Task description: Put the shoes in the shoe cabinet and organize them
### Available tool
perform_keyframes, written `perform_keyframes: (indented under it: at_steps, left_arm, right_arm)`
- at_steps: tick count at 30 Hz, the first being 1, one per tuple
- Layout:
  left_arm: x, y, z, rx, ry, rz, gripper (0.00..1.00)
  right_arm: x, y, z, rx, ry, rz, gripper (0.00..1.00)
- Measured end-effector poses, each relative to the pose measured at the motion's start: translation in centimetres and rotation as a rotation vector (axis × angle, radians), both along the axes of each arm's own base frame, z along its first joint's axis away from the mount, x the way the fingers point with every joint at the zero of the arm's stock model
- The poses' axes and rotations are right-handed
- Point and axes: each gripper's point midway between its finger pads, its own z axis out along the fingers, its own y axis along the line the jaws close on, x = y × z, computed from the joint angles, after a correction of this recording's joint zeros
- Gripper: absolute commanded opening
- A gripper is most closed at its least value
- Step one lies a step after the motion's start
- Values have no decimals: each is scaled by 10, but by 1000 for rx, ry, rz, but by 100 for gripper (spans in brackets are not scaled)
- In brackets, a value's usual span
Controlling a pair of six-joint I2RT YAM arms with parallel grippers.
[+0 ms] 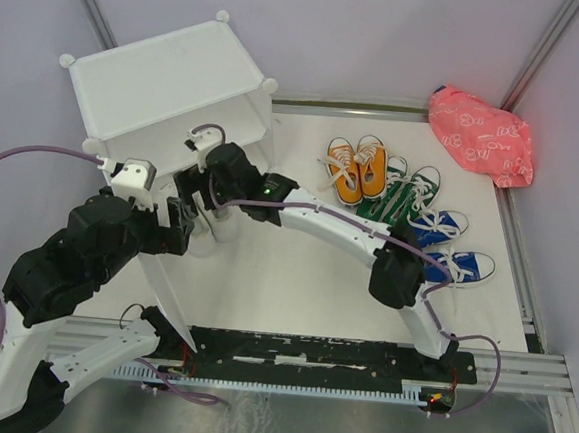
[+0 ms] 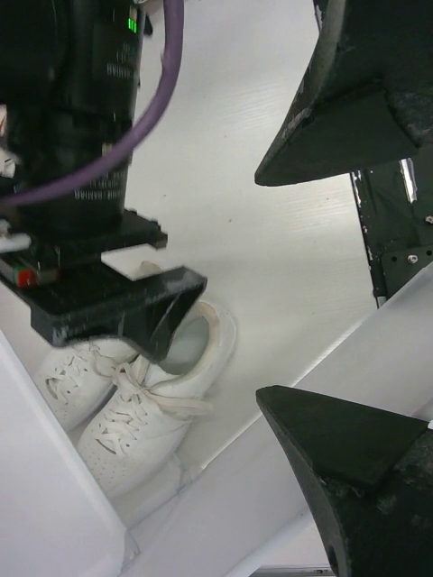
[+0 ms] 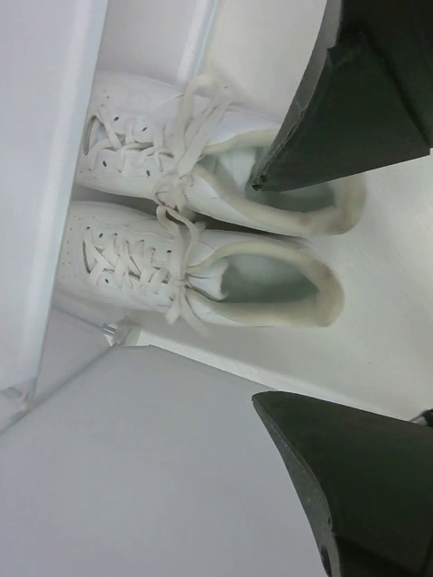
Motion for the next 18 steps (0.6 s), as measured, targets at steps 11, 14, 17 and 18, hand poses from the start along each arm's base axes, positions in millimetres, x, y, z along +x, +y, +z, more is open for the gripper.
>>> perform_keyframes:
  at_steps: [11, 14, 17, 18]
  left_arm:
    - [3, 4, 3, 3, -18, 25, 98]
    - [6, 5, 7, -1, -36, 39, 97]
    - [11, 7, 13, -8, -68, 66, 97]
    - [12, 8, 15, -12, -80, 74, 97]
  right_arm:
    - [-34, -74, -9, -136, -15, 15, 97]
    - [-54, -87, -53, -207, 36, 52, 96]
    - [-77, -87, -84, -238, 75, 107, 94]
    - [-84, -84, -89, -233, 85, 128, 93]
